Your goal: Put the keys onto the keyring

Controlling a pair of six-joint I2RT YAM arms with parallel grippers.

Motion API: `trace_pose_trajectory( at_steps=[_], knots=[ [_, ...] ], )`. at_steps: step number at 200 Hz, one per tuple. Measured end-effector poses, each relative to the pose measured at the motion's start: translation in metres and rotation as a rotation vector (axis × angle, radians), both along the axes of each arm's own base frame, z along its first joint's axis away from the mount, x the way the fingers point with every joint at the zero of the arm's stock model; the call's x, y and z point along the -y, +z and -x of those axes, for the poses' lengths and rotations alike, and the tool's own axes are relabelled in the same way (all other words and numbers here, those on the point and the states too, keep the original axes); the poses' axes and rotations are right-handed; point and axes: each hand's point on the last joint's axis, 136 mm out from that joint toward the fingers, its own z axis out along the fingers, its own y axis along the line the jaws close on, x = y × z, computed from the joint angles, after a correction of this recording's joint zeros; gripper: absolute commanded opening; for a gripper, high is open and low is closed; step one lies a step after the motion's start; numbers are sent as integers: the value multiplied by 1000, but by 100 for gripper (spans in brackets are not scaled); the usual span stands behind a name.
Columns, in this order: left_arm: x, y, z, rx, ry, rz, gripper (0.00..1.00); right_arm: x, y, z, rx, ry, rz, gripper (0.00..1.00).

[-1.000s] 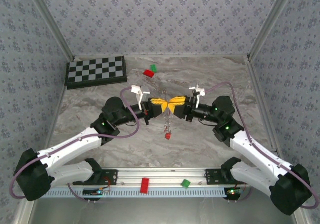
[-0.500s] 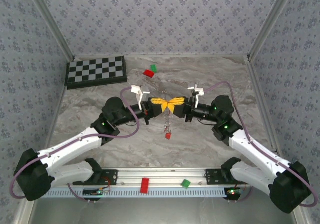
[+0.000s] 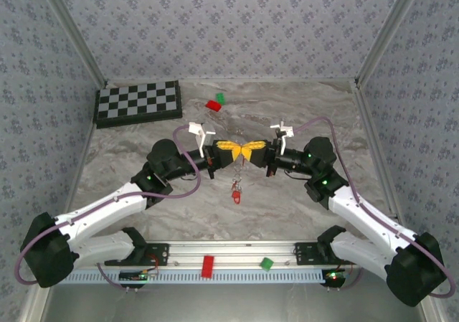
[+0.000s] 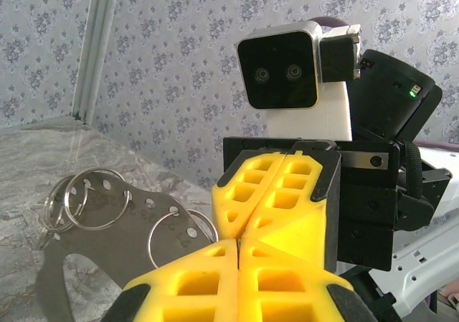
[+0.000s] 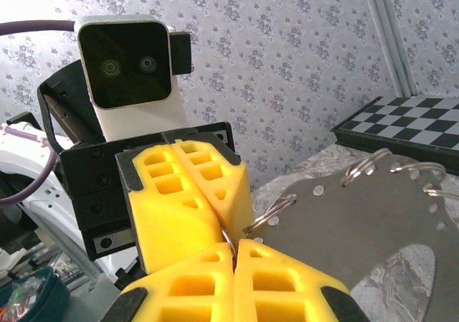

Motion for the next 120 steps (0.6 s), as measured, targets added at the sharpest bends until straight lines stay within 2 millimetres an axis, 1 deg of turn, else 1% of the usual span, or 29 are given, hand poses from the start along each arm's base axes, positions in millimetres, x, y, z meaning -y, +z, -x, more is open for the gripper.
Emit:
trace_pose_trajectory(
  at_steps=[17,23,51,77,91,120],
  knots=[
    [0,0,0,-1,2,1,22,2,-2,0,-2,-6,7,0],
    [0,0,0,2,3,0,23,4,-3,-2,-5,-13,11,0],
    [-2,-3,-1,-3,12,-18,24,14,-11,-7,-3,-46,48,0],
    [-5,-10,1,5,18,-60,26,19,-20,-9,7,-48,137,0],
    [-8,-15,0,9,24,-93,26,19,-19,-7,30,-41,195,0],
    [-11,-22,-5,17,34,-157,26,19,-9,-6,102,-15,285,0]
  ],
)
